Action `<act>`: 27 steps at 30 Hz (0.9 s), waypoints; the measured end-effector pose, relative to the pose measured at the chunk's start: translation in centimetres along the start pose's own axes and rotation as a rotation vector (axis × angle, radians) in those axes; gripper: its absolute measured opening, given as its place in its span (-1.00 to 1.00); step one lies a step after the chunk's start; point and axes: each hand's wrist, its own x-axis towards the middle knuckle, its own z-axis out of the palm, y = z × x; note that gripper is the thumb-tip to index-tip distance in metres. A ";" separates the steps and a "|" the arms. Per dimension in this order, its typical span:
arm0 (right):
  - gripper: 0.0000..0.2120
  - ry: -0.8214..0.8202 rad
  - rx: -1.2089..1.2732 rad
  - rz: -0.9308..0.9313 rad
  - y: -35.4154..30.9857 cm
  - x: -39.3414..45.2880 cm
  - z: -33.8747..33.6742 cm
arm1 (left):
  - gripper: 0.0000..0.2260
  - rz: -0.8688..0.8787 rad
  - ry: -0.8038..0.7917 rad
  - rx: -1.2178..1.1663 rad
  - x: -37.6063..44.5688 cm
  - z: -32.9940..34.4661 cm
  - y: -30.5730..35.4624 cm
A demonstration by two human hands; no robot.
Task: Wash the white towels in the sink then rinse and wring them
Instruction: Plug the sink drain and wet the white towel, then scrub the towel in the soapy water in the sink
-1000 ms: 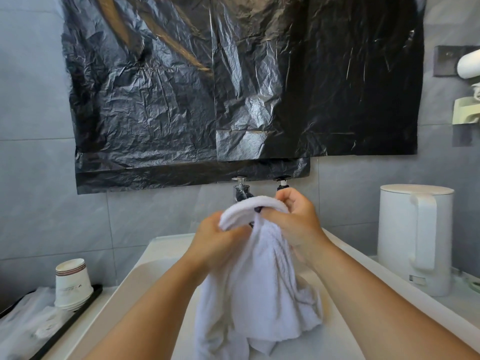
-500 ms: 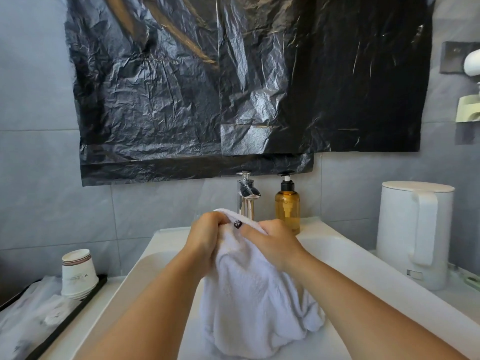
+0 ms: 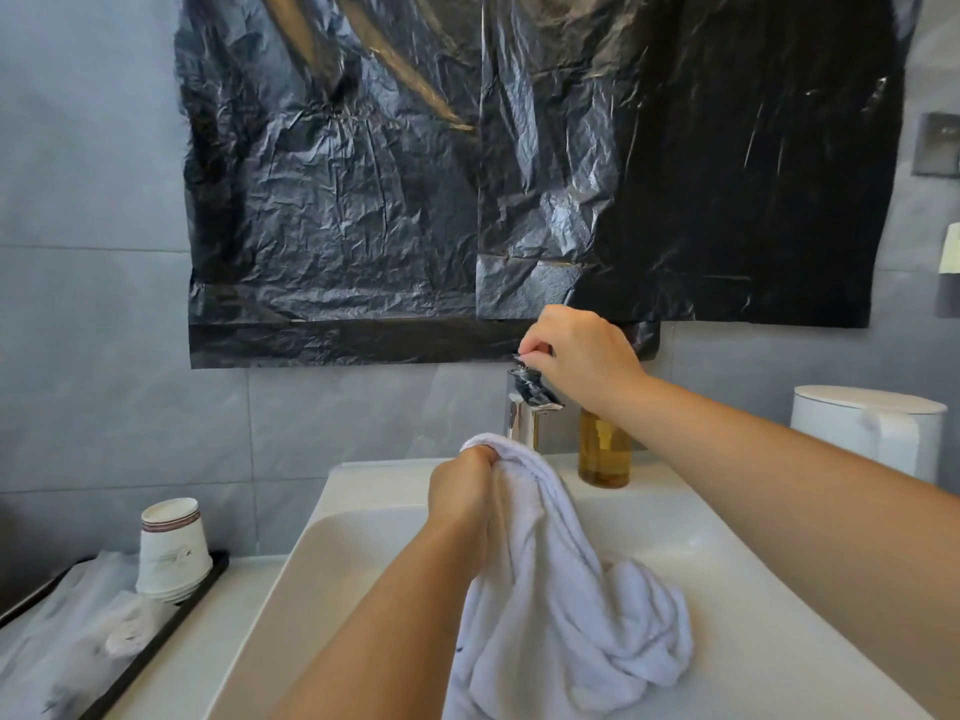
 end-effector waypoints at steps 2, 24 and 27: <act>-0.85 -0.060 -0.086 -0.073 0.0 1.0 0.1 | -0.79 0.001 0.002 0.010 0.0 0.1 0.0; -0.46 -0.718 1.099 0.827 -2.2 -12.3 5.1 | -0.63 0.028 0.009 -0.076 0.7 -1.1 -0.4; -0.33 -0.742 1.036 0.794 -0.5 -12.6 5.2 | -0.60 0.061 -0.021 -0.105 1.0 -1.6 0.1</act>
